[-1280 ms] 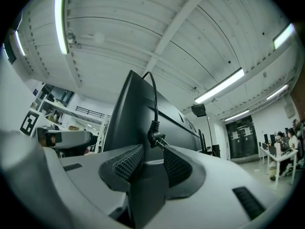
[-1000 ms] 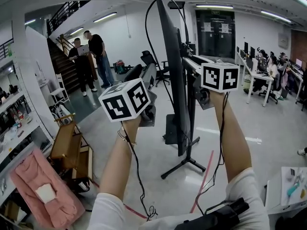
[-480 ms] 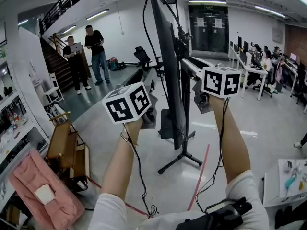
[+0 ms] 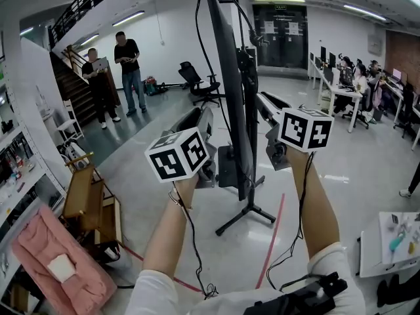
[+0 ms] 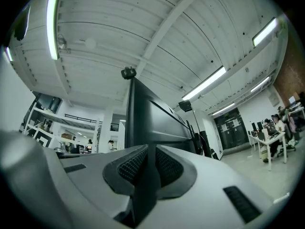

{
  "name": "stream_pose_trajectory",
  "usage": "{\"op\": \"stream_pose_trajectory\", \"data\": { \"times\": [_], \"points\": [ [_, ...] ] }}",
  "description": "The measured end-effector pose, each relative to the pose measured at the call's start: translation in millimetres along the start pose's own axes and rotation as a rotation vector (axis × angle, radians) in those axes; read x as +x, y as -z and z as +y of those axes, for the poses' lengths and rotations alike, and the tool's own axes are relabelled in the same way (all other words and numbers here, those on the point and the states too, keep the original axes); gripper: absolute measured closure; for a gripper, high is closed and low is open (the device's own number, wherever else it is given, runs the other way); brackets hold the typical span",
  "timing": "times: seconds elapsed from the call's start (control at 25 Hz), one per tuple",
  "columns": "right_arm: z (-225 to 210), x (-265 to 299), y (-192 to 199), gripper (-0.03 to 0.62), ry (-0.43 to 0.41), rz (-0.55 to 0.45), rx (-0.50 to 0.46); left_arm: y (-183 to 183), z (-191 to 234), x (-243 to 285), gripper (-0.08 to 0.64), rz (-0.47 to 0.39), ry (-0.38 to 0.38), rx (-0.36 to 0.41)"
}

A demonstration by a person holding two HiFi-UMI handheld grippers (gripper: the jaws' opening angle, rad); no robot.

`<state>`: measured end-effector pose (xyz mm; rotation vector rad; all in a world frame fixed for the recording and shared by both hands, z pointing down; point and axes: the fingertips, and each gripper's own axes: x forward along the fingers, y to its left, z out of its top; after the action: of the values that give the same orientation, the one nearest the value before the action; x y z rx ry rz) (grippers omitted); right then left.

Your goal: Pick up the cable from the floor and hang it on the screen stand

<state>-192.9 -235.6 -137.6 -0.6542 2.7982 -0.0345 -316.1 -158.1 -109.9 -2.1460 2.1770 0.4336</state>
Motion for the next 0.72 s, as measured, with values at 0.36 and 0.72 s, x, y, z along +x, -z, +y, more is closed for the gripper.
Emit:
{"op": "stream_pose_trajectory", "data": {
  "times": [0.36,0.72],
  "points": [
    [-4.2,-17.8,53.0,0.56,0.075,0.076,0.031,40.2,5.6,-16.1,0.545,0.032,-0.043,0.014],
    [-1.5,-41.4,114.4,0.566,0.132,0.155,0.05,91.6,4.0,-32.4,0.555,0.089,-0.067,0.032]
  ]
}}
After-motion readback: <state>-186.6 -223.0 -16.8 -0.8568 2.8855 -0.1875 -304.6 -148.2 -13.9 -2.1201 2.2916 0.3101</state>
